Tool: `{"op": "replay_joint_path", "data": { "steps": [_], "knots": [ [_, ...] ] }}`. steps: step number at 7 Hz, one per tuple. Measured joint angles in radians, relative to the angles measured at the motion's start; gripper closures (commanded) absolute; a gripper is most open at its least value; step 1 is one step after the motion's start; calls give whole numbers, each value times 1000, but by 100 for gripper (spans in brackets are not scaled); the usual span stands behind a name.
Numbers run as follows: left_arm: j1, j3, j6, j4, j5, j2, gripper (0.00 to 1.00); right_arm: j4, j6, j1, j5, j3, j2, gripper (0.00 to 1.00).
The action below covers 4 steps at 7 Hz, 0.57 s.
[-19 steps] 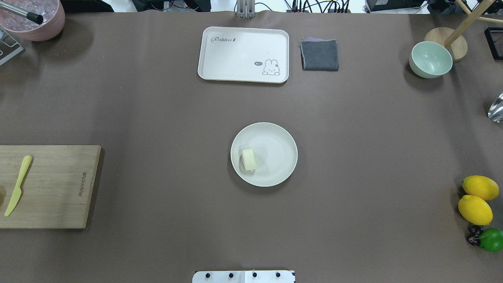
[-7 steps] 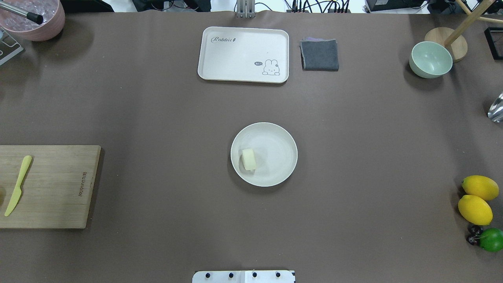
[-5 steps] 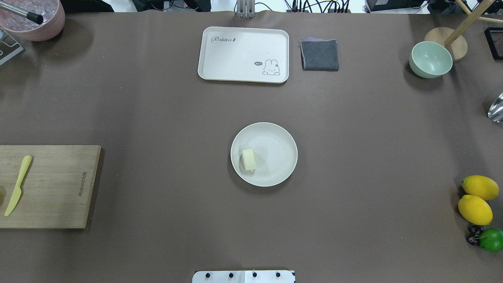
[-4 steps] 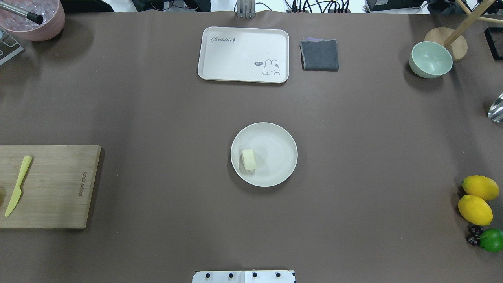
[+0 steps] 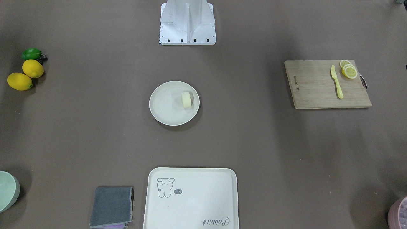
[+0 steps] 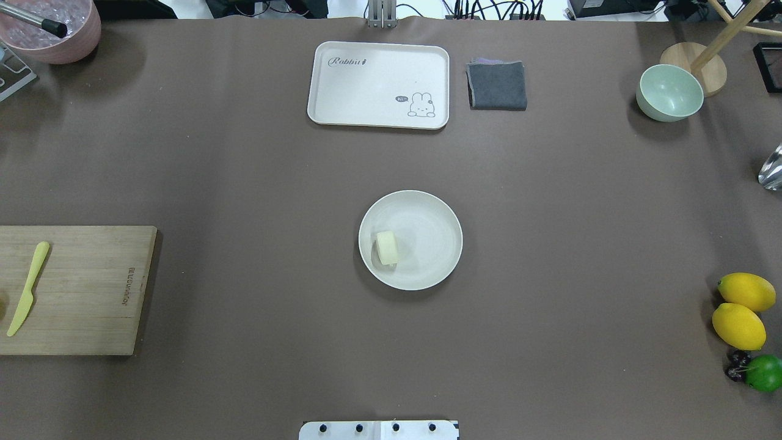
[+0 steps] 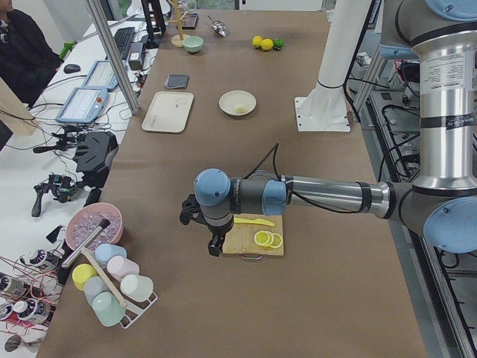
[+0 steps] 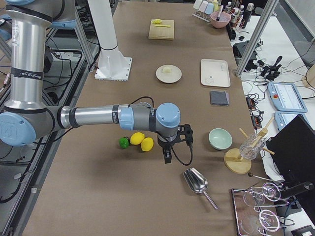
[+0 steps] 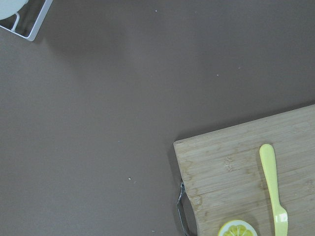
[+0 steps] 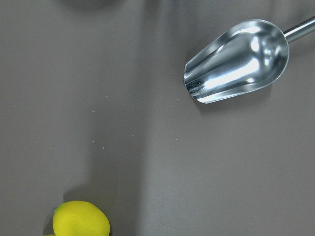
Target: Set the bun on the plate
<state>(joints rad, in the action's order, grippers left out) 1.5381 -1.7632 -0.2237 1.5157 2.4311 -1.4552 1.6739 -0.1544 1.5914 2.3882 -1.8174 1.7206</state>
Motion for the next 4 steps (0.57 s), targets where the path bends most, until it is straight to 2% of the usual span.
{"op": "replay_joint_path", "data": {
  "steps": [4],
  "knots": [
    [-6, -3, 0, 0, 16, -1, 2, -2, -5, 4, -5, 19, -6, 0]
  ]
}}
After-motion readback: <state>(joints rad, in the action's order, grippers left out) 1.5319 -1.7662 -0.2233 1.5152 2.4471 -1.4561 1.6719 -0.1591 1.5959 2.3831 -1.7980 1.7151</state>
